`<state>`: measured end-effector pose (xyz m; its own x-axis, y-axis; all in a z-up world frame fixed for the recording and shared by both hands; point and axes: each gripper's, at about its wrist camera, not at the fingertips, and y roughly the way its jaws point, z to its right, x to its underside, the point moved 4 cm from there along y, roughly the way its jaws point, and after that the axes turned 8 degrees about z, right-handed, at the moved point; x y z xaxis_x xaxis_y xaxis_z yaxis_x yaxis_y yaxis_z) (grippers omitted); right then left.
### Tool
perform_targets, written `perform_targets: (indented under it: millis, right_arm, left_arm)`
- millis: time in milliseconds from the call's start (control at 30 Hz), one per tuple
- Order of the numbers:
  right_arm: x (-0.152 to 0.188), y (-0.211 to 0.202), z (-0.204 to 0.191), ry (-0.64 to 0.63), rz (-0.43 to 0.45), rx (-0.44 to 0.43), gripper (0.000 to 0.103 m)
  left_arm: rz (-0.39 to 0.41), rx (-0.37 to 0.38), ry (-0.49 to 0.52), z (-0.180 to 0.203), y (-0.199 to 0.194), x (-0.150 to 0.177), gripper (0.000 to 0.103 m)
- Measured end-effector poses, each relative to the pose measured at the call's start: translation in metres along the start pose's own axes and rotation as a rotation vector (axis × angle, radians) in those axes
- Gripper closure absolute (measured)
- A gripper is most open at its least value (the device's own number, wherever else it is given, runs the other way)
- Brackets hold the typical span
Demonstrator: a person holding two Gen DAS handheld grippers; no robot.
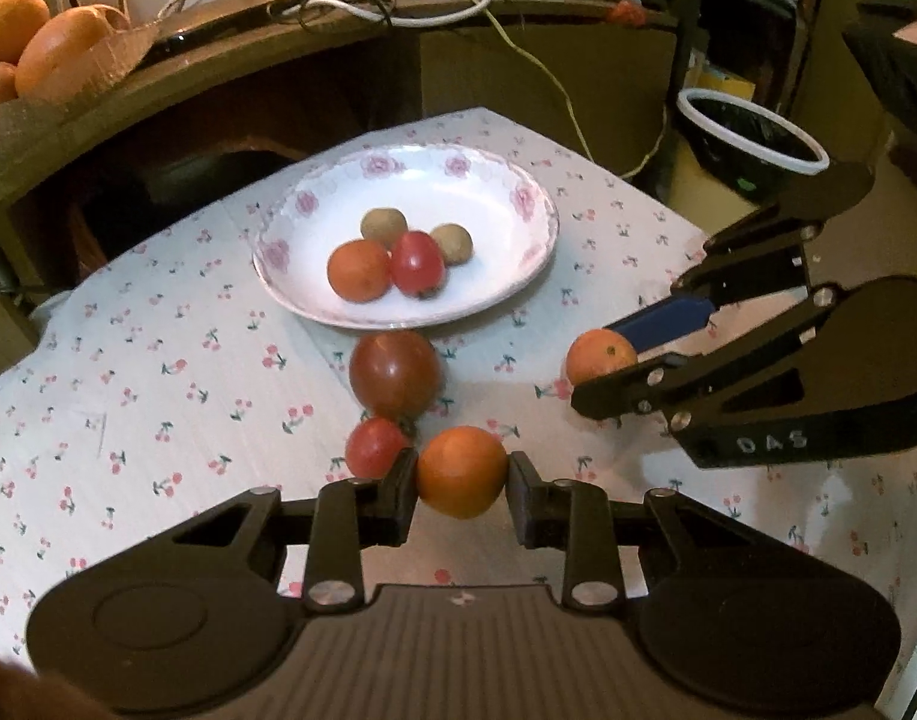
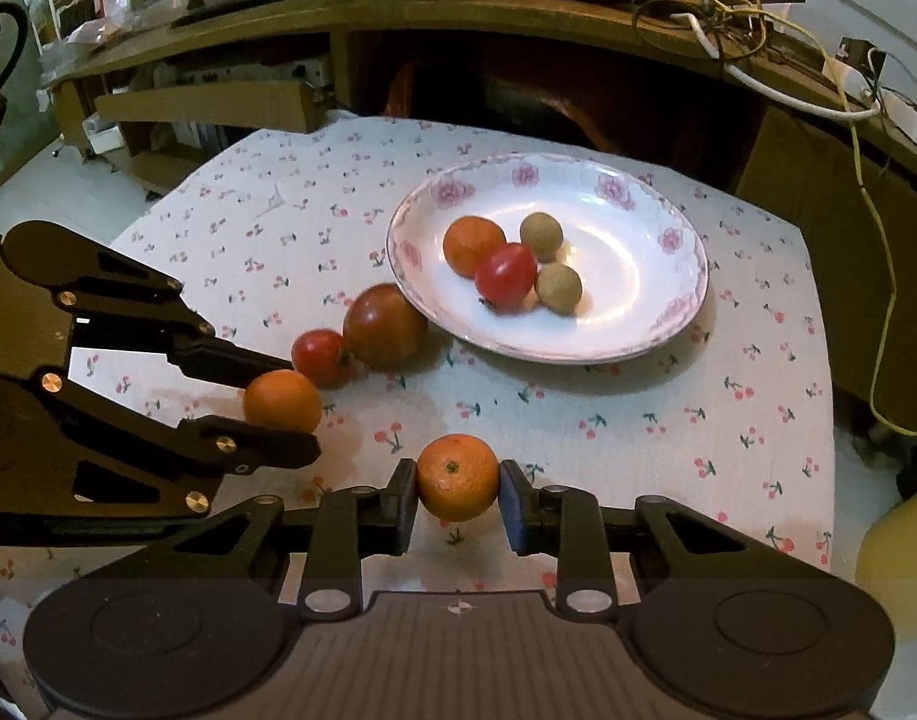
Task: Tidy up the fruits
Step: 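Lift the orange and mandarin and carry both toward the white plate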
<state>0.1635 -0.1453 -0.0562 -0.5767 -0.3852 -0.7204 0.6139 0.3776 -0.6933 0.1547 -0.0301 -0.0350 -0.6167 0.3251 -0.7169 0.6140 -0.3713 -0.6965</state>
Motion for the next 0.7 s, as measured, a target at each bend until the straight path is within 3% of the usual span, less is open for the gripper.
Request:
perform_targets:
  millis: [700]
  right_arm:
    - [-0.024,-0.008,0.008,0.046,0.081,0.031,0.073]
  left_arm:
    - [0.083,-0.037,-0.017,-0.005,-0.002,-0.036,0.066]
